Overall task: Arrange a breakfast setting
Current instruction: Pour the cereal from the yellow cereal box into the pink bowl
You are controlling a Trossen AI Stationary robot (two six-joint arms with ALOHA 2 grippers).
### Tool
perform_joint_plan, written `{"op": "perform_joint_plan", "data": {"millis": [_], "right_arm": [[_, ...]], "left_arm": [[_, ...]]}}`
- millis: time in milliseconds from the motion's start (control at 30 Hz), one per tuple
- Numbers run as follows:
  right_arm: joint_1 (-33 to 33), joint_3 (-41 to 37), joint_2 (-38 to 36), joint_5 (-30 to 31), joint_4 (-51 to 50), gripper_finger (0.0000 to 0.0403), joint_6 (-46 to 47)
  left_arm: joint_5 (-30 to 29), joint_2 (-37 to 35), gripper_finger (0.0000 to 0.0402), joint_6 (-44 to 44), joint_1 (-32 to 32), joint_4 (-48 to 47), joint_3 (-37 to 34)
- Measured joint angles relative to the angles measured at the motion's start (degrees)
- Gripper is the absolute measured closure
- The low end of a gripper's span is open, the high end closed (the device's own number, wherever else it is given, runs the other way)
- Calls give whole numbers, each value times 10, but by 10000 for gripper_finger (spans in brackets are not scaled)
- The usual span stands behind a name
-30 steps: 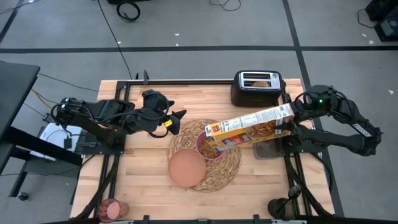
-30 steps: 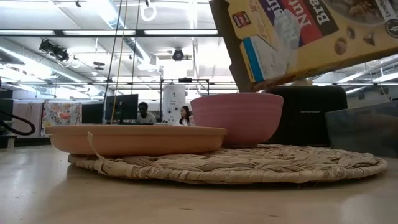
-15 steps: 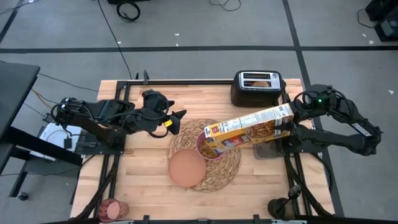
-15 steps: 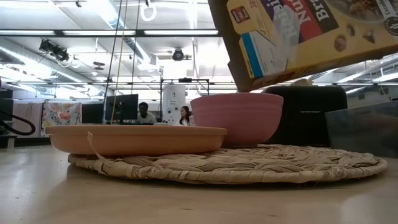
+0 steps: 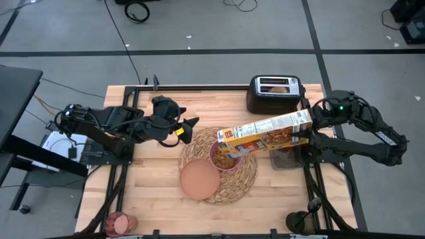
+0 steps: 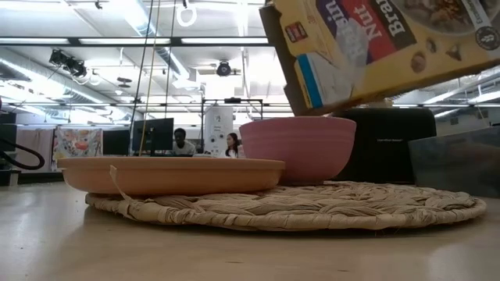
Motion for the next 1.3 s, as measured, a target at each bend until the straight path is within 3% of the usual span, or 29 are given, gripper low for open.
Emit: {"op": "perform_joint_plan", "data": {"millis": [1300], "right_arm": [[1,-1,38,-28,20,161,-18]], "left_arm": [[0,0,86,-7,-3,0,0]]}}
